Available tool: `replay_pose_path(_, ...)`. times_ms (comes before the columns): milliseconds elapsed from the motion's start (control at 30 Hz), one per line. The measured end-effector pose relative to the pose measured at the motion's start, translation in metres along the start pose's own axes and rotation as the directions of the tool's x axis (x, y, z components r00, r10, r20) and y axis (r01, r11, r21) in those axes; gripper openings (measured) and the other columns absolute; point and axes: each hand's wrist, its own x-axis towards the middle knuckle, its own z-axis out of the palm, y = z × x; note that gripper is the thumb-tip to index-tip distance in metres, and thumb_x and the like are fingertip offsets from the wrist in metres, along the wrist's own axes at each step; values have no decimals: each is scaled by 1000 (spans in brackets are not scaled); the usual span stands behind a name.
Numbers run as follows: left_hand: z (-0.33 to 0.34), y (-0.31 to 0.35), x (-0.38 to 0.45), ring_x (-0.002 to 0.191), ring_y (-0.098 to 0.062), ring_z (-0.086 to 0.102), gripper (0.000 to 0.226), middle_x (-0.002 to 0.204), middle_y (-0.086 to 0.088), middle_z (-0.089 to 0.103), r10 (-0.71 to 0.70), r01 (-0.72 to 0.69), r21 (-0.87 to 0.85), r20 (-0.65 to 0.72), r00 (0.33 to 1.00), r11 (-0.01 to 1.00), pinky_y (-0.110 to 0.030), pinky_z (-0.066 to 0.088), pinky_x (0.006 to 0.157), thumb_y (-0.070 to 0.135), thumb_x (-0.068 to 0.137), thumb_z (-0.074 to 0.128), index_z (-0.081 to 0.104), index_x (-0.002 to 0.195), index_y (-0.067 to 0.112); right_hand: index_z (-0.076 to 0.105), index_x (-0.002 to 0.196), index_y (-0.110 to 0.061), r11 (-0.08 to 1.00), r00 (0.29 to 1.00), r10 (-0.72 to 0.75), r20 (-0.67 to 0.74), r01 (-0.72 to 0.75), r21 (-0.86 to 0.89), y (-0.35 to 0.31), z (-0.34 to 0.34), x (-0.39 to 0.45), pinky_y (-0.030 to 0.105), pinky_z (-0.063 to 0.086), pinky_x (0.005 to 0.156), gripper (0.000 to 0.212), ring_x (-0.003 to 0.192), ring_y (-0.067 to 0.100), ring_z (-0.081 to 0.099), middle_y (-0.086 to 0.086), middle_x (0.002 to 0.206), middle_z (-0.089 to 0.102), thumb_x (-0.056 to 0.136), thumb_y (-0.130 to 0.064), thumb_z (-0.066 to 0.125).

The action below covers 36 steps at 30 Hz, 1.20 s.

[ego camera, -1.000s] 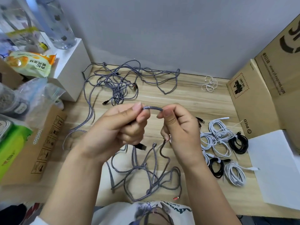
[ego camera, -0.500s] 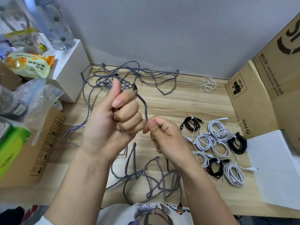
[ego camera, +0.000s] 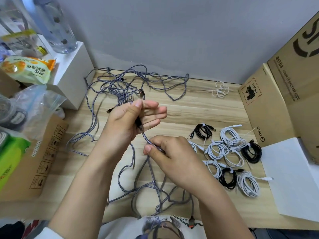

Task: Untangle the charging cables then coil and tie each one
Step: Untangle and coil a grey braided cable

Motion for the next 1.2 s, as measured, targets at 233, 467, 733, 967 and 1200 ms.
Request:
replay_pose_path(233,-2,-13,0,103,-15,66,28,104,4,72,45,-49,127,31,999,991,-20,52,83,27,91,42,60,102,9,37,68,-21,990,1000,18,13,-16,-140,-6,3,-1,36,41,66,32,76,32,50,5,71,50,97,-36,43)
replay_pose_path(467,-17,-10,-7,53,-12,60,23,60,0,65,-89,-51,569,216,972,821,-16,44,56,29,97,43,61,88,18,59,57,-35,996,978,-32,-204,48,72,-2,-15,-7,29,34,52,25,46,10,35,-9,43,43,73,-54,59)
replay_pose_path(733,-13,-2,-22,35,1,24,51,43,16,29,-226,171,156,487,844,973,-10,35,51,68,80,48,63,66,21,59,58,-17,859,897,-6,-442,231,457,3,-16,1,15,23,46,32,44,5,24,-5,43,27,66,-45,73)
replay_pose_path(967,-9,-1,-22,43,-12,64,27,49,7,56,-118,230,-159,516,848,960,-18,54,66,39,89,52,66,76,20,63,74,-21,688,951,81,-299,164,707,11,-12,5,7,28,41,23,38,-1,38,-15,52,51,81,-41,54)
replay_pose_path(1200,-1,-5,-18,93,-32,68,24,98,-19,71,-117,243,-298,386,915,923,-33,57,76,26,85,53,73,88,12,54,75,-16,599,983,183,13,-122,792,11,1,10,12,26,33,33,32,-2,35,-11,41,44,99,-4,34)
